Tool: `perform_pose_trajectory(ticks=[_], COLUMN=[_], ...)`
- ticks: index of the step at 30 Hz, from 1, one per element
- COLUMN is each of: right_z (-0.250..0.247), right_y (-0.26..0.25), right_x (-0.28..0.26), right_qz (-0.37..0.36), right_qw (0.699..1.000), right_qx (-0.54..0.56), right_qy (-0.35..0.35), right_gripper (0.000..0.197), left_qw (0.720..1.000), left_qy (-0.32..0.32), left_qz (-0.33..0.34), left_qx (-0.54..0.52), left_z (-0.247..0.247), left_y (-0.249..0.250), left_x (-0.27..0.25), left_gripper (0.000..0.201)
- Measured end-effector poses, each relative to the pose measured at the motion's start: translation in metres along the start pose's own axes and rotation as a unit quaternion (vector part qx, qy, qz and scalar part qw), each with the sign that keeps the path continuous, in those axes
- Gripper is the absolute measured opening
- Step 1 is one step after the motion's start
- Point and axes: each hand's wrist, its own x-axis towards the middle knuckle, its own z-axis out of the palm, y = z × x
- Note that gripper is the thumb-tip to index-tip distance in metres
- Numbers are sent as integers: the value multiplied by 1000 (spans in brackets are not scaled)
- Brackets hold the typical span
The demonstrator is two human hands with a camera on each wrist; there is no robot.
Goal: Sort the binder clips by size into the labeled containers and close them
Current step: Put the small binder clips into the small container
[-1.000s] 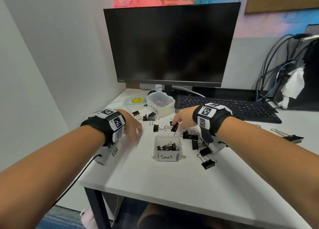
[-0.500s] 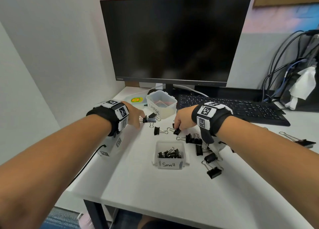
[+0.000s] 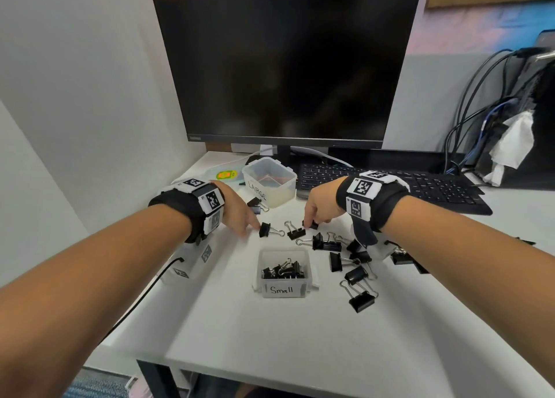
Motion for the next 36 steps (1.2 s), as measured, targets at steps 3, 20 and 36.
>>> perform_pose_trajectory(ticks=[3, 20, 36], right_z=[-1, 20, 54], right_y=[0, 18, 47], right_x=[-2, -28, -78], right_qz=[-8, 8, 54], right_qw=[1000, 998, 988], right_qx=[-6, -55, 123], right_qy=[7, 5, 81], right_gripper=[38, 43, 32], left_qw=[998, 996, 992], left_qy=[12, 46, 6], left_qz=[14, 25, 52], left_qx=[-57, -75, -115], left_z=[2, 8, 25], left_y=[2, 21, 65], left_x=[2, -19, -48], left_gripper=[51, 59, 82])
